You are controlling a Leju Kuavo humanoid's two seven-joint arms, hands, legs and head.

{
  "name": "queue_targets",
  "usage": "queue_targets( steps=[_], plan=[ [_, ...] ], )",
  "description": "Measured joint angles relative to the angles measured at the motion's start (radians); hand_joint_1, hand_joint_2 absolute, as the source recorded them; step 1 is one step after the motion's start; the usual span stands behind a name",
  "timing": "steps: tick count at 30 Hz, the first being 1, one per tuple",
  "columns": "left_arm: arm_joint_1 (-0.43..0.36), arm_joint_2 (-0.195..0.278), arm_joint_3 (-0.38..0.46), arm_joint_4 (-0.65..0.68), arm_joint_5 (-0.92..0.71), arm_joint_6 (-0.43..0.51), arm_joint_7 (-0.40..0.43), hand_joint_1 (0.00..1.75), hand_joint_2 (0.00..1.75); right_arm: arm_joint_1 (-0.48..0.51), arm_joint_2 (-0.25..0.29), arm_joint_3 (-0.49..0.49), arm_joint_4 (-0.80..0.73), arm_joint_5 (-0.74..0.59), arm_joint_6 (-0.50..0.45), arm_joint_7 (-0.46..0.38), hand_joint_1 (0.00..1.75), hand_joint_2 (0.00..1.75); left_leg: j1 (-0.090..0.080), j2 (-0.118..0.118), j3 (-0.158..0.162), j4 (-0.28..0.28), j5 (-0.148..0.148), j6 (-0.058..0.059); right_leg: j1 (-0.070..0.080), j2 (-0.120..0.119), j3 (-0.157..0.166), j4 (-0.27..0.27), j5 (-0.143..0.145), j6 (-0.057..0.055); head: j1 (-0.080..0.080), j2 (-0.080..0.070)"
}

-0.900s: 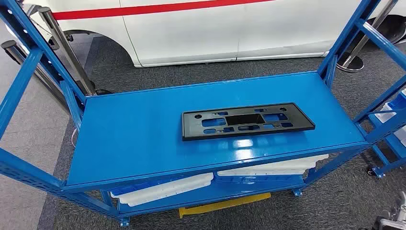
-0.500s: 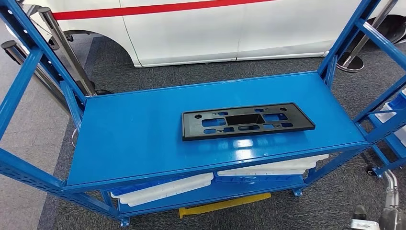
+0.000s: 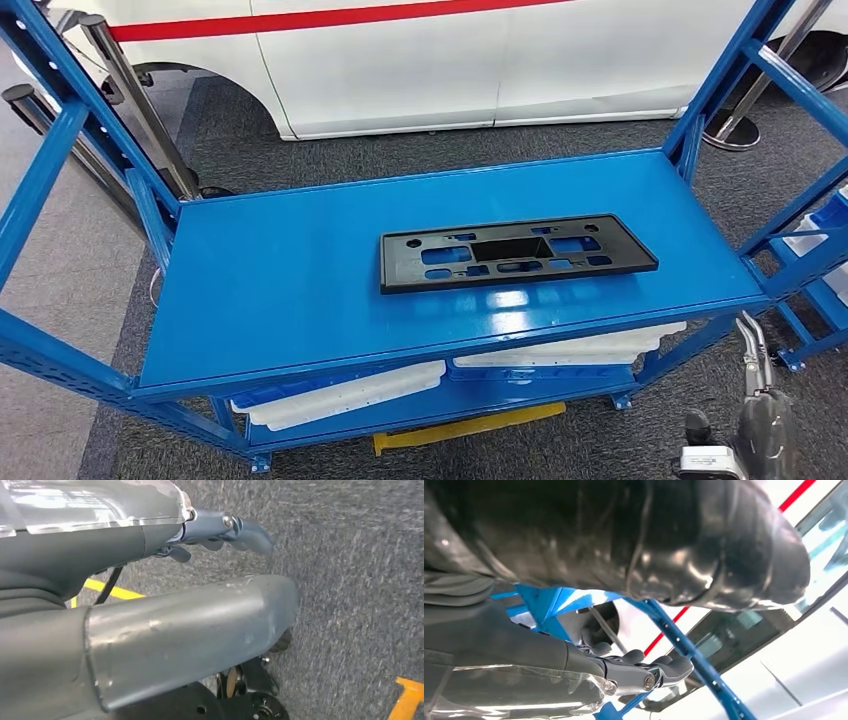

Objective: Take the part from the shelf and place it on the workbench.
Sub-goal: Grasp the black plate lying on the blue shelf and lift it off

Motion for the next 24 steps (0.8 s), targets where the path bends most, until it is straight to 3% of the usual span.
queue_targets(
  steps=[6, 10, 15, 24],
  plan=[
    [-0.003, 0.016, -0.001, 0.0, -0.013, -0.058, 0.029, 0.0, 0.0, -0.073, -0.093, 0.077, 0.033, -0.033, 0.015, 0.011, 0.0, 0.0, 0.0, 0.001, 0.0, 0.0, 0.0, 0.0, 0.0, 0.001, 0.0, 0.0, 0.0, 0.0, 0.0, 0.0],
    [-0.007, 0.036, -0.01, 0.0, -0.038, -0.093, 0.042, 0.0, 0.0, -0.188, -0.141, 0.124, 0.101, -0.049, 0.08, 0.008, 0.0, 0.0, 0.0, 0.002, 0.0, 0.0, 0.001, 0.001, 0.0, 0.002, 0.0, 0.0, 0.002, 0.002, 0.0, 0.0],
    [-0.013, 0.054, -0.028, 0.0, -0.049, -0.106, 0.049, 0.0, 0.0, -0.38, -0.161, 0.187, 0.235, -0.054, 0.141, 0.01, 0.0, 0.0, 0.0, 0.0, 0.002, 0.002, 0.003, 0.002, 0.0, 0.0, 0.0, 0.0, 0.003, 0.003, 0.0, 0.0],
    [-0.011, 0.062, -0.034, 0.0, -0.051, -0.108, 0.05, 0.0, 0.0, -0.472, -0.174, 0.231, 0.319, -0.056, 0.143, 0.015, 0.0, 0.0, 0.0, -0.004, -0.001, 0.002, 0.004, 0.002, 0.0, -0.003, -0.003, 0.0, 0.003, 0.003, 0.0, 0.0]
  ],
)
